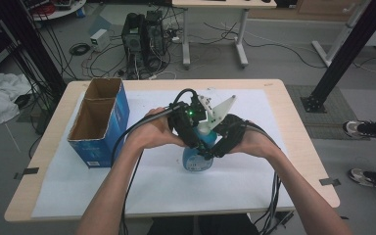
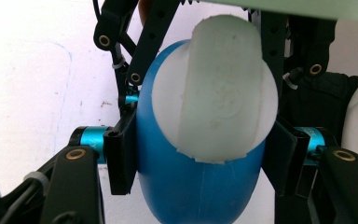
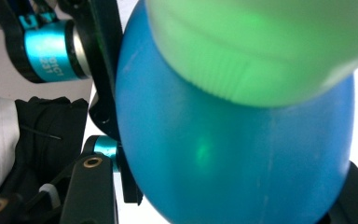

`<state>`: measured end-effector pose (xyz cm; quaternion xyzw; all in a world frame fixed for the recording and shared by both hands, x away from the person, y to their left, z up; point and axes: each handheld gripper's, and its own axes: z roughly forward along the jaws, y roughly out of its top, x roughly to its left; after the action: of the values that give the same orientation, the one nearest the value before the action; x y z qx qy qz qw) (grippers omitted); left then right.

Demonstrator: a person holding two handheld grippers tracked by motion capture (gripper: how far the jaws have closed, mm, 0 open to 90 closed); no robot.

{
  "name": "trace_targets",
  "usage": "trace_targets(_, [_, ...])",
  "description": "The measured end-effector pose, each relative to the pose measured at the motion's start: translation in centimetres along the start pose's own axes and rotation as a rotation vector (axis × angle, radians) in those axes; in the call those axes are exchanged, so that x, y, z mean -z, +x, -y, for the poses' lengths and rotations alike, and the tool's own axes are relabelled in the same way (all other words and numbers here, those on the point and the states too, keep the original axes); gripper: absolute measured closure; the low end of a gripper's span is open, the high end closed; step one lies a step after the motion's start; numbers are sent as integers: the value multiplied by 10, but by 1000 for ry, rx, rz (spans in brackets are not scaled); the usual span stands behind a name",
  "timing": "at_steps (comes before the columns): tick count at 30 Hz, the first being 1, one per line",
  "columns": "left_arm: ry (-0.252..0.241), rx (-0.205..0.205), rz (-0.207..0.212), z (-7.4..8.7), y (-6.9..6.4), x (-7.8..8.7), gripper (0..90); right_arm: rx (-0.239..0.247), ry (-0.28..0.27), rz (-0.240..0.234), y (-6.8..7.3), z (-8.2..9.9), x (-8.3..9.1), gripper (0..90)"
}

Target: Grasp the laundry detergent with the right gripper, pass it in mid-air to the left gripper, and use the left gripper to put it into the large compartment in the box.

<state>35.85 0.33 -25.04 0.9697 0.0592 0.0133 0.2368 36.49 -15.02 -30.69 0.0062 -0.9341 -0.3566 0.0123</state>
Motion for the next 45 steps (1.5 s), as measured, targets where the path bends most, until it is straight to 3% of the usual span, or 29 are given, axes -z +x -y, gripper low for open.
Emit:
trace_targets(4, [2,3,-3,1,0,1,381,-13,19,-11,2,0,-1,390])
trace_targets(6, [-13,33,-12,2,-2,1,381,-1,24,13,0,1,-3,362])
trace_targets(7, [3,15,-13,3,-1,2,381,-11,28,8,1,2,-4,355])
trace_targets(10, [9,16,-15,3,-1,3,381,-3,28,6,0,3,-4,352])
trace_targets(14, [-10,36,-11,4,-3,3,380,-27,29,-4,1,4,-5,332])
trace_targets(16, [11,18,-15,5,-1,3,380,-16,27,-5,0,4,-3,325])
trace_targets(32, [18,8,-22,4,-2,2,380,-39,21,13,0,5,-2,250])
trace_targets(36, [0,34,-16,5,-4,2,380,-50,28,13,0,6,0,247])
trace_targets(38, [11,23,-13,5,-3,3,380,-57,28,13,0,7,1,233])
trace_targets(39, [0,31,-15,5,-4,2,380,-38,13,37,-2,7,2,232])
trace_targets(42, [-5,38,-18,6,-4,3,380,-41,14,29,-2,8,3,232])
trace_targets(45, [9,19,-21,7,-3,5,380,-55,24,23,-1,9,5,228])
